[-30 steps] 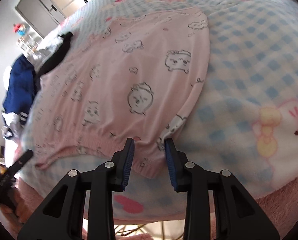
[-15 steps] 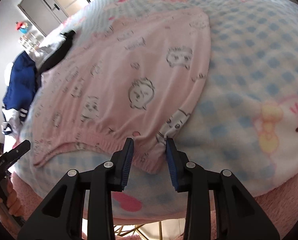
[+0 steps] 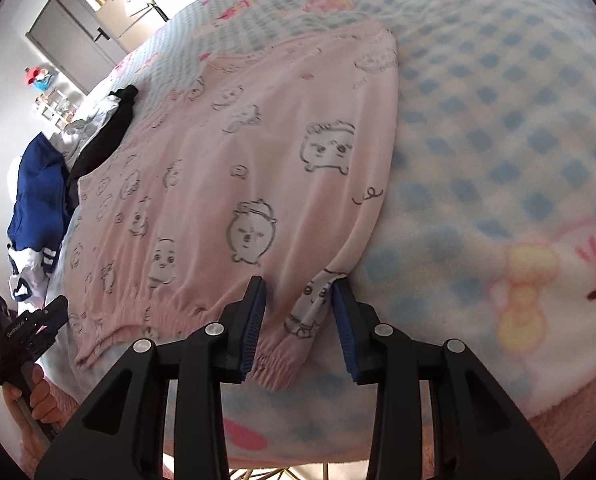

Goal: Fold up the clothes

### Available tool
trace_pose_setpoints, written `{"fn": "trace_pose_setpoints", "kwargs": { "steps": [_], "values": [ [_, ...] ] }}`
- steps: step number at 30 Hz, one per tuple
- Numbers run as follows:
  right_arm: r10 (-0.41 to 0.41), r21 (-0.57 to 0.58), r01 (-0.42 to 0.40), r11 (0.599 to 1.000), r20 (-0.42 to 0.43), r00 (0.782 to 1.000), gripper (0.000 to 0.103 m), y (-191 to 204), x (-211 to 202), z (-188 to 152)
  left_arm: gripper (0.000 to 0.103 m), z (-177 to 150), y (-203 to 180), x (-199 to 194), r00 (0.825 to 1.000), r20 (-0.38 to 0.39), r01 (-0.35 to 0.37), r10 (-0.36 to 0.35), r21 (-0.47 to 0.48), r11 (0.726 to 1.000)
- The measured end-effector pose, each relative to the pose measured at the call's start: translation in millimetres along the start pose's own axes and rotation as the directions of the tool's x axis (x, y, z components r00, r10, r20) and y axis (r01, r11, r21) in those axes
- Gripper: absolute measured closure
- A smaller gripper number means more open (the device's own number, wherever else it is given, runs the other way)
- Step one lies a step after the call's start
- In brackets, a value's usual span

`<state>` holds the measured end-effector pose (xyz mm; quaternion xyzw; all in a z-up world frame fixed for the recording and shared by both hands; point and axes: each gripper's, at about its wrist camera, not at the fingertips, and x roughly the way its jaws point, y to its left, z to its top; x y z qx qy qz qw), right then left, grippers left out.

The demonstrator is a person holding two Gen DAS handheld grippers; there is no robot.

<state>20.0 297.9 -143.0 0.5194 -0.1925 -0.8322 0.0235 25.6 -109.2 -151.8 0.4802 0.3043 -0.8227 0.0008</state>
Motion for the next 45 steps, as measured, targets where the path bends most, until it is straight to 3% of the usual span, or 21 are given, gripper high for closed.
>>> {"fn": "trace_pose_setpoints", "kwargs": {
  "steps": [3, 6, 9, 12, 16, 18, 21, 22, 24, 26, 29, 32, 34, 37, 39, 42, 43, 45],
  "values": [
    [-0.028, -0.007, 0.028, 1.000, 0.003, 1.000, 0.070, -3.0, 5.8, -8.9, 0.068, -11.6, -8.5, 3.4, 0.992, 0.022, -0.125, 0.124, 0.091, 0.988],
    [-0.060, -0.025, 0.061, 0.998, 0.012, 0.998, 0.070, -5.6, -1.8, -14.4, 0.063, -16.4, -18.8, -5.0, 0.991, 0.026, -0.136, 0.134, 0.157, 0.978],
    [-0.094, -0.053, 0.096, 0.994, 0.051, 0.994, 0.070, -1.8, -20.1, -13.0, 0.062, -17.7, -39.6, -16.5, 0.990, 0.070, -0.137, 0.123, 0.251, 0.958],
    [-0.116, -0.105, 0.129, 0.986, 0.119, 0.986, 0.069, 9.9, -35.7, -4.5, 0.059, -15.3, -61.5, -19.0, 0.993, 0.110, -0.079, 0.048, 0.293, 0.953],
    [-0.127, -0.103, 0.137, 0.985, 0.094, 0.987, 0.069, 9.2, -24.3, 6.6, 0.059, -15.9, -85.5, 2.5, 0.998, 0.060, -0.046, 0.027, 0.342, 0.939],
    [-0.167, -0.111, 0.173, 0.979, 0.063, 0.984, 0.069, 5.5, -12.5, 4.4, 0.059, -19.3, -83.0, 9.7, 0.990, 0.064, -0.143, 0.128, 0.355, 0.924],
    [-0.162, -0.097, 0.168, 0.981, 0.063, 0.985, 0.070, -1.9, -17.7, 1.8, 0.059, -23.3, -77.1, 18.9, 0.960, 0.072, -0.279, 0.272, 0.366, 0.888],
    [-0.160, -0.092, 0.166, 0.982, 0.063, 0.985, 0.070, -4.4, -19.5, 0.9, 0.059, -19.9, -66.6, 14.0, 0.958, 0.067, -0.284, 0.279, 0.338, 0.897],
    [-0.157, -0.083, 0.162, 0.983, 0.063, 0.986, 0.069, -9.4, -23.0, -0.9, 0.059, -11.8, -53.0, -2.0, 0.977, 0.067, -0.213, 0.202, 0.273, 0.938],
    [-0.148, -0.082, 0.153, 0.985, 0.066, 0.987, 0.068, -12.0, -27.2, -2.0, 0.059, -5.1, -50.4, -11.9, 0.985, 0.087, -0.168, 0.150, 0.251, 0.953],
    [-0.046, -0.207, 0.067, 0.976, 0.103, 0.994, 0.068, 19.8, -42.5, 5.6, 0.059, -0.3, -72.7, -8.5, 0.994, 0.078, -0.103, 0.082, 0.337, 0.936],
    [0.031, -0.306, -0.003, 0.952, 0.088, 0.996, 0.068, 56.2, -38.4, 16.3, 0.057, 1.6, -97.5, 9.9, 0.999, 0.034, -0.028, 0.016, 0.407, 0.913],
    [0.027, -0.359, -0.001, 0.933, 0.066, 0.997, 0.068, 76.5, -22.6, 21.9, 0.057, -1.8, -106.2, 30.7, 0.996, 0.010, -0.079, 0.084, 0.440, 0.895],
    [-0.085, -0.394, 0.078, 0.916, 0.000, 0.996, 0.068, 81.2, 13.3, 17.1, 0.054, -8.3, -99.7, 44.7, 0.982, -0.009, -0.162, 0.188, 0.470, 0.868],
    [-0.128, -0.380, 0.109, 0.919, -0.024, 0.991, 0.068, 68.5, 25.9, 10.0, 0.053, -11.1, -89.2, 29.3, 0.979, 0.008, -0.185, 0.204, 0.460, 0.868],
    [-0.099, -0.315, 0.086, 0.945, -0.026, 0.995, 0.068, 44.1, 14.8, -3.4, 0.048, -15.6, -78.6, 10.0, 0.960, 0.068, -0.272, 0.270, 0.444, 0.854],
    [-0.097, -0.302, 0.087, 0.949, -0.018, 0.995, 0.068, 41.4, 9.7, -6.0, 0.047, -16.7, -77.0, 4.5, 0.955, 0.088, -0.293, 0.284, 0.439, 0.849],
    [-0.112, -0.323, 0.112, 0.940, 0.017, 0.994, 0.067, 48.4, -2.5, -11.8, 0.047, -16.2, -83.2, -3.1, 0.971, 0.098, -0.240, 0.219, 0.441, 0.865]
  ]
}}
